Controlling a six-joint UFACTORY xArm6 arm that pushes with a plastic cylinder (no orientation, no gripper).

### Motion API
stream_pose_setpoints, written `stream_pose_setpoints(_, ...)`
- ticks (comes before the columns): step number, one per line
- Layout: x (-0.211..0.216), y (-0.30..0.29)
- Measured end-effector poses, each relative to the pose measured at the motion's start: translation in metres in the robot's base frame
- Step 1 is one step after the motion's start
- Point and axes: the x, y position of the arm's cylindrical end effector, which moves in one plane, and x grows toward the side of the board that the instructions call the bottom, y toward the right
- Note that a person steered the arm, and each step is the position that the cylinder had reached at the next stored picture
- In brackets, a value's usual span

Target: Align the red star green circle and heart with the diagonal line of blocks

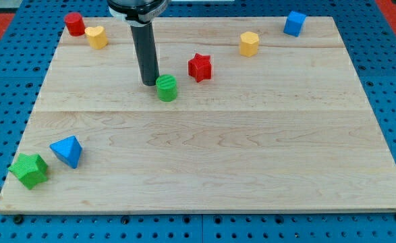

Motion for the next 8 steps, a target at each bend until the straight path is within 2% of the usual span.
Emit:
stream_pose_setpoints(1, -0.039, -0.043)
stream_pose_setpoints(3, -0.071, -0.18)
stream_pose_setpoints(4, -0.1, -0.206)
stream_pose_setpoints(5, -0.121, -0.161)
stream_pose_setpoints(6, -0.119, -0.11)
stream_pose_setpoints(7, -0.113, -0.083)
stream_pose_setpoints(8, -0.132, -0.087)
